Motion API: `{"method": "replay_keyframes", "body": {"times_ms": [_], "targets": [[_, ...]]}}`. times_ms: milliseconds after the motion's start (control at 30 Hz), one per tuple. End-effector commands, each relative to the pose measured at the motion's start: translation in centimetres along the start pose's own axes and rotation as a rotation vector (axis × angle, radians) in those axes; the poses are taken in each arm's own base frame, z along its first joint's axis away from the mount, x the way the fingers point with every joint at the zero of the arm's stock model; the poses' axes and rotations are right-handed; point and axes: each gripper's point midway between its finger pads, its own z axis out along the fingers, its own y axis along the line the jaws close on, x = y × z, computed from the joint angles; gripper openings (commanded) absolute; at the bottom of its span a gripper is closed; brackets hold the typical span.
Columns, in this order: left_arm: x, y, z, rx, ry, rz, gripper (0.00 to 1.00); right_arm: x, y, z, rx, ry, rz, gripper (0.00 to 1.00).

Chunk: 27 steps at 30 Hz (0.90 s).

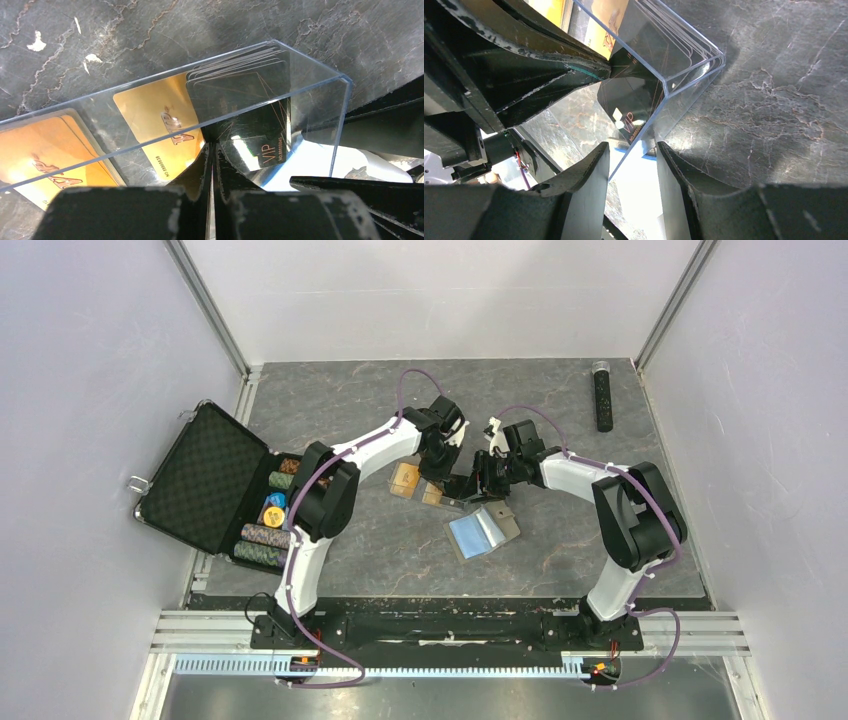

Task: Put the credit cards into the card holder
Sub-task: Pick up the credit card from the storage box.

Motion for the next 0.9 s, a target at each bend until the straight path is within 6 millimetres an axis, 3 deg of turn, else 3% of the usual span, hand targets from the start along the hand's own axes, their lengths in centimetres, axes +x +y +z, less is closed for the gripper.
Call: {"method": "replay_keyframes", "body": {"times_ms": [0, 67, 200, 267, 467, 733, 867], "targets": [[-0.6, -0.4, -0.8, 0.013, -0.02, 0.006, 0.03, -0.4, 0.4, -0.4, -0.007, -0.026, -0.032, 0.42], [-0.9, -0.5, -1.4, 0.015, -0.035, 0.005, 0.04, -0.5, 0.4, -0.4, -0.007, -0.026, -0.033, 0.42], [-1.6, -0.9, -2.7, 0.021, -0.08, 0.004, 0.32, -0.5, 0.5, -0.4, -0.008, -0.025, -0.035, 0.42], [-1.9, -1.1, -3.4, 0.022, -0.105, 0.005, 0.38, -0.4, 0.4, -0.3, -0.008, -0.022, -0.033, 0.42], [-2.2, -0.6, -4.0, 0.007, -0.146, -0.002, 0.41, -0.2, 0.3, -0.3, -0.006, -0.018, -0.031, 0.42], [-0.6, 0.0, -1.0, 0.029, -0.051, -0.032, 0.44, -0.3, 0.3, -0.2, -0.007, -0.019, -0.031, 0.42], [0.1, 0.0, 0.0, 0.045, -0.008, -0.03, 0.38, -0.4, 0.4, -0.3, -0.008, -0.021, -0.032, 0.42]]}}
